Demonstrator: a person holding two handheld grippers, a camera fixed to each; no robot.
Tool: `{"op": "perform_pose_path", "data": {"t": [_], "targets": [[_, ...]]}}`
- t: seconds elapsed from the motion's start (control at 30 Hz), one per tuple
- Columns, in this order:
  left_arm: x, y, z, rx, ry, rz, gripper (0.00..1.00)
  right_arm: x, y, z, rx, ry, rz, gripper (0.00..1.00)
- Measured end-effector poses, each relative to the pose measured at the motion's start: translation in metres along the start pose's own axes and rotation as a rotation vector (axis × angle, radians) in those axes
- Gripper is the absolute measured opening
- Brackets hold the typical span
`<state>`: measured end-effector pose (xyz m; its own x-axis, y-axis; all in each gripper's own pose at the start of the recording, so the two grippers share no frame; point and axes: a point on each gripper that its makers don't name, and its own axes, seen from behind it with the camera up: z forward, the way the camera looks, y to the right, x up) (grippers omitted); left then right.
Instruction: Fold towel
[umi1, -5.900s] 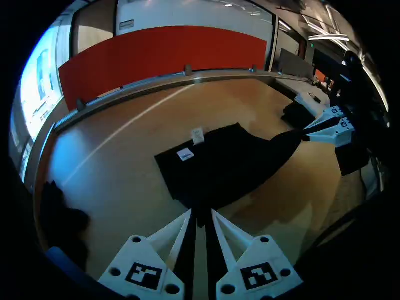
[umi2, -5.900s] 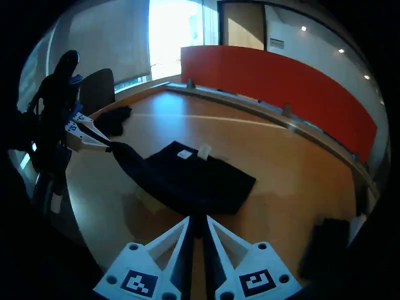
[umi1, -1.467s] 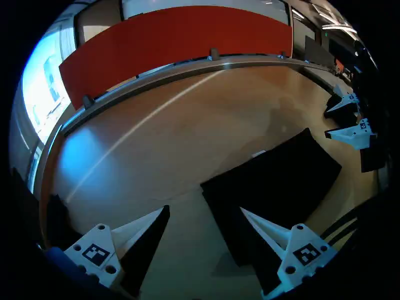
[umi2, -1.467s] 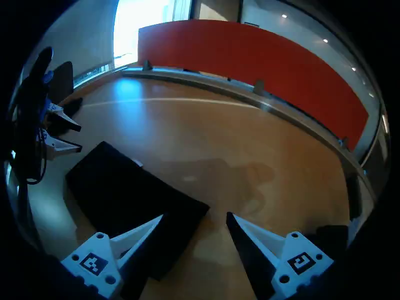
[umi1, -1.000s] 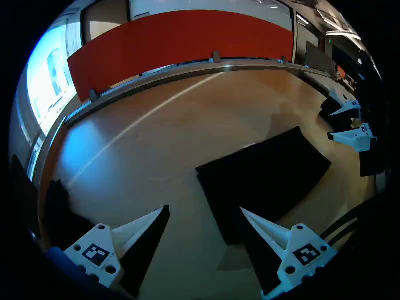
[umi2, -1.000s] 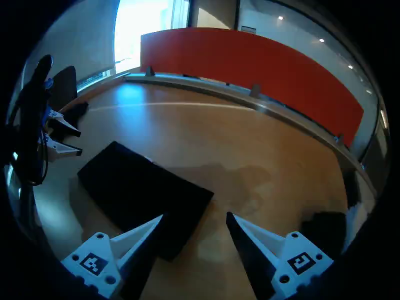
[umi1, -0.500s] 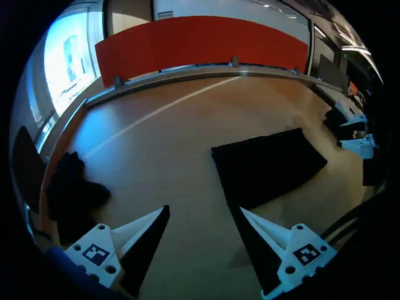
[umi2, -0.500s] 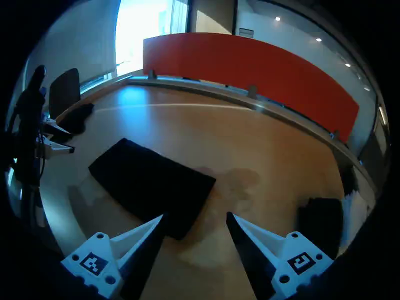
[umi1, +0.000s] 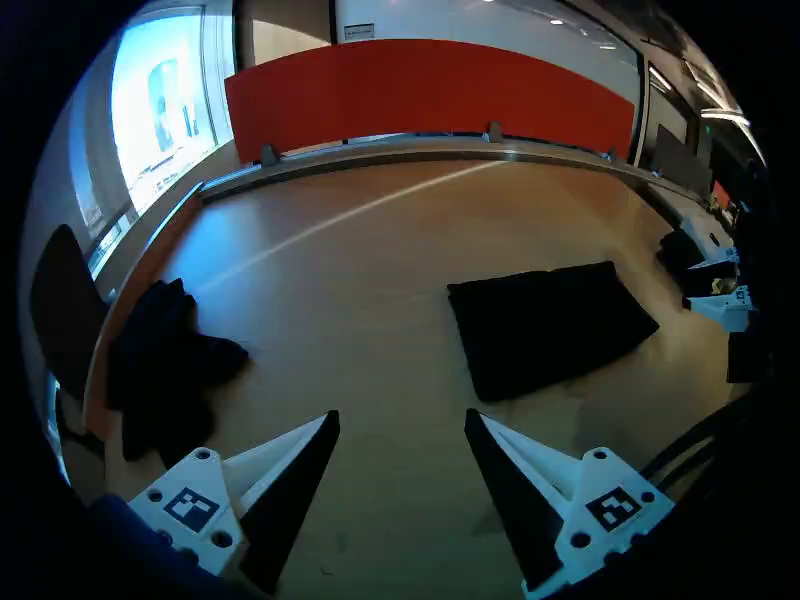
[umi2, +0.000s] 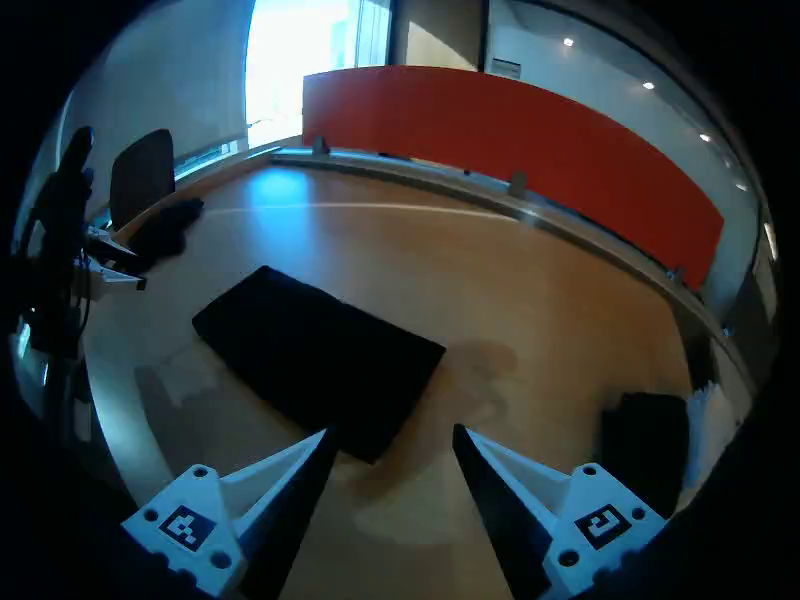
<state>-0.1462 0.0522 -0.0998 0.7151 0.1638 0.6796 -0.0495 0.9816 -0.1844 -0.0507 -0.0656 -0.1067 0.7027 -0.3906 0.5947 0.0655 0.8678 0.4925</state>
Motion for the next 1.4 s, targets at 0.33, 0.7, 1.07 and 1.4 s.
{"op": "perform_pose_path", "data": {"t": [0.33,0.7,1.07,1.4], "targets": [[-0.008,-0.01,-0.014,0.024,0.004,-0.029,0.93,-0.02,-0.004,0.015,0.094,-0.054,-0.109,0.88],[-0.015,-0.018,-0.023,0.044,0.001,-0.048,0.93,-0.033,-0.006,0.034,0.155,-0.108,-0.175,0.88],[-0.026,-0.021,-0.026,0.051,-0.013,-0.049,0.93,-0.05,-0.009,0.048,0.199,-0.163,-0.164,0.65],[-0.028,-0.021,-0.026,0.051,-0.017,-0.053,0.93,-0.055,-0.015,0.052,0.229,-0.187,-0.157,0.46]]}}
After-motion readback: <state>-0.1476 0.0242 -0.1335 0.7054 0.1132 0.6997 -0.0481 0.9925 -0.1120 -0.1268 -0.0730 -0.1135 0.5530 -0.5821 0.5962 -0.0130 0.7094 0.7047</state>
